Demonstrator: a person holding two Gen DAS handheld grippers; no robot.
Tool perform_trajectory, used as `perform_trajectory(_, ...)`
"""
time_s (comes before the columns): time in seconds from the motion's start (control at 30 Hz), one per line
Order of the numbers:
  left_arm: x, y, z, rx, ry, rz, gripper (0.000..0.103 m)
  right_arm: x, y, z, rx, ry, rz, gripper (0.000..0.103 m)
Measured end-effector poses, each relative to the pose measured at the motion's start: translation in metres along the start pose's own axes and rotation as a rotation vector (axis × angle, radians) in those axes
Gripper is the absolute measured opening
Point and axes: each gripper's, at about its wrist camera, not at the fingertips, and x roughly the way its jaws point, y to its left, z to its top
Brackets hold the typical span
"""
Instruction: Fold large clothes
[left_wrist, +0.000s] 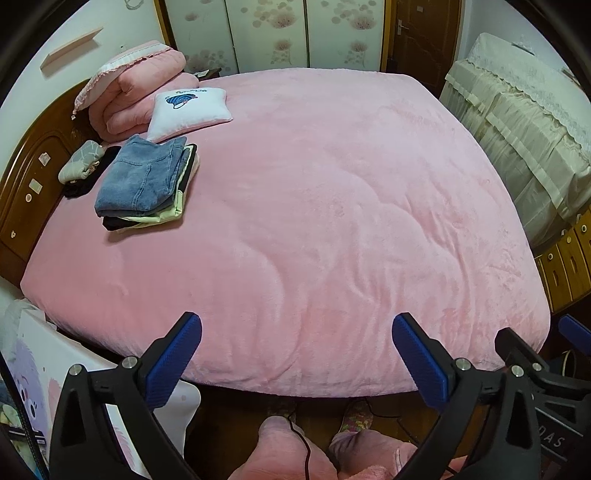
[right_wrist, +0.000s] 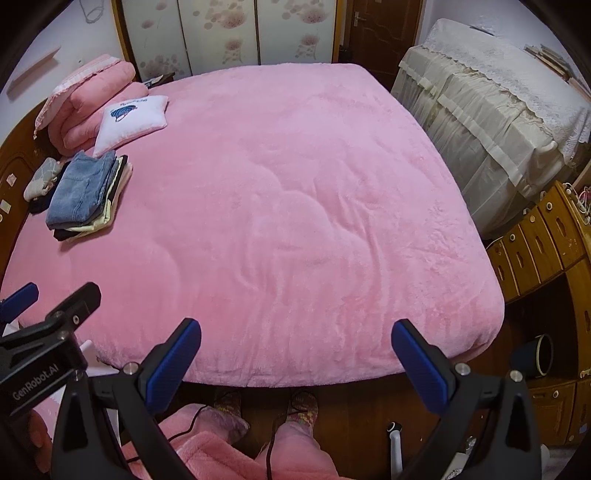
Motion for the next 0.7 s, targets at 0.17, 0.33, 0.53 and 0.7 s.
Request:
perform_trajectory(0.17, -0.001, 0.0, -0.001, 0.001, 0.001, 0.003, 0.102, -0.003, 0.0, -0.001, -0.007, -0.011, -0.001, 0.103)
perform_trajectory(0.33, -0.001, -0.005, -0.004, 0.005, 0.01, 0.008, 0.102, -0.004, 0.0, -0.003, -0.01, -0.01, 0.002, 0.103)
perform_trajectory(0.53, -0.002, -0.008, -0.007, 0.006, 0.022, 0.016, 0.102, -0.002, -0.003, -0.001, -0.017, 0.0, 0.012, 0.103)
perform_trajectory(0.7, -0.002, -0.008, -0.012, 0.002, 0.033, 0.016, 0.102, -0.002, -0.006, -0.003, -0.021, 0.007, 0.024, 0.103)
